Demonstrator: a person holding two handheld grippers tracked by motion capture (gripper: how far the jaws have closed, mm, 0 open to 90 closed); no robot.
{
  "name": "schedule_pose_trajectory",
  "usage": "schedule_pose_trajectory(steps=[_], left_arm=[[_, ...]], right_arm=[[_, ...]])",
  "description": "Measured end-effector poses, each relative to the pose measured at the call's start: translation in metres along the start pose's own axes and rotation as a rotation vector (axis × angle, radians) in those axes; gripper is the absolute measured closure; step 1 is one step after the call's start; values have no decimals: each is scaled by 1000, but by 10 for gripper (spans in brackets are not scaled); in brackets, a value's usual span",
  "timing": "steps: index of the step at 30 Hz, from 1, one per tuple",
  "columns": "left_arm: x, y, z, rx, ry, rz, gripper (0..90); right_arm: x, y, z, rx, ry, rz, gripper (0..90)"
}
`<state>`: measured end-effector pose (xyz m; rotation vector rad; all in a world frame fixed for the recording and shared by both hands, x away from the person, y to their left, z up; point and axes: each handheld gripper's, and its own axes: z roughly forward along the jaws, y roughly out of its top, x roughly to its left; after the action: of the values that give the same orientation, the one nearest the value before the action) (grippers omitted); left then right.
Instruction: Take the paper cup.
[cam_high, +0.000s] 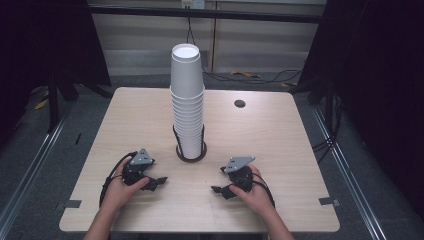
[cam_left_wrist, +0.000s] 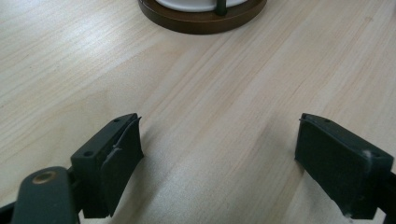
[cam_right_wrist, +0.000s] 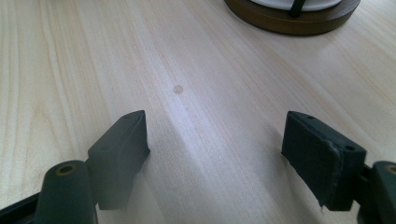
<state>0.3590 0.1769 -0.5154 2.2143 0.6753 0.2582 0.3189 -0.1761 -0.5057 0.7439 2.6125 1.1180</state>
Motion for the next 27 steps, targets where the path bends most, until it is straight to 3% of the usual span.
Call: schedule_pose_trajectory(steps=[5, 10, 12, 13, 15, 17, 20, 24, 27], left_arm=[[0, 0, 0, 0, 1, -7, 145], [-1, 0, -3, 11, 29, -48, 153], [0, 2, -5, 30, 4, -67, 158], [0, 4, -8, 51, 8, -61, 162], [1, 11, -14, 47, 20, -49, 162], [3, 22, -27, 17, 4, -58, 162], [6, 42, -46, -13, 6, -37, 162], [7, 72, -69, -36, 4, 2, 163], [9, 91, -81, -46, -3, -1, 158]], right_arm=[[0, 0, 0, 0, -2, 2, 225], [2, 0, 0, 1, -2, 7, 184], [3, 1, 1, 9, 5, 11, 154], [3, 1, 1, 4, 21, 26, 151], [2, 4, 1, -18, 38, 70, 150], [1, 11, -4, -55, 39, 82, 150], [-3, 28, -17, -121, 63, 119, 151], [-9, 51, -33, -165, 31, 122, 152], [-12, 68, -44, -170, 7, 107, 153]])
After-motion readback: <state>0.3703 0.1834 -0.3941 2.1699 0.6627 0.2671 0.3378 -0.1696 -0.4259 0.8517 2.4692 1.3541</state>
